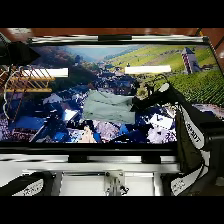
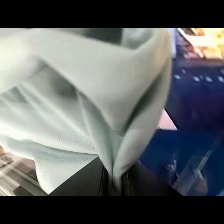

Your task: Fold the shirts.

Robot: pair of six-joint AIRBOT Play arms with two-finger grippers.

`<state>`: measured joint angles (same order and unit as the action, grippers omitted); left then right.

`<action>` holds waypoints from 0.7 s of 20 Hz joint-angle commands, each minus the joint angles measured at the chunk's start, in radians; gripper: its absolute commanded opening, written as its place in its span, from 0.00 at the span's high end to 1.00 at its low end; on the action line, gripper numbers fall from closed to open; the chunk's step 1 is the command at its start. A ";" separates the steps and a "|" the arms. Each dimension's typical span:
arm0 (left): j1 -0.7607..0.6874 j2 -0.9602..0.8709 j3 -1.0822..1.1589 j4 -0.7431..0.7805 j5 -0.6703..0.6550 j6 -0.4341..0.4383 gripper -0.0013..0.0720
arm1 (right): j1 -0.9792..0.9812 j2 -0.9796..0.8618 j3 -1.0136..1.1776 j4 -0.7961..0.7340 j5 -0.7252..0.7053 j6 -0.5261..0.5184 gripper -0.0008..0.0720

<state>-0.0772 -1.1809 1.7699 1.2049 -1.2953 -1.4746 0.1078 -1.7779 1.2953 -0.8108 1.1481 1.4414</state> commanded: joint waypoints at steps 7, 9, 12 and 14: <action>0.000 0.000 0.000 0.000 0.003 0.015 0.94 | -0.157 0.336 0.260 -0.008 0.084 0.015 0.90; 0.000 0.000 0.000 0.000 0.003 0.015 0.94 | -0.228 0.385 0.392 -0.010 0.169 0.140 0.90; 0.000 0.000 0.000 0.000 0.000 0.024 0.94 | -0.367 0.429 0.569 -0.032 0.287 0.227 0.90; 0.000 0.000 0.000 0.000 -0.015 0.027 0.94 | -0.465 0.444 0.647 -0.063 0.351 0.264 0.90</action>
<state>-0.0772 -1.1809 1.7699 1.2049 -1.2957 -1.4551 -0.2359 -1.3716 1.8099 -0.8391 1.3811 1.6119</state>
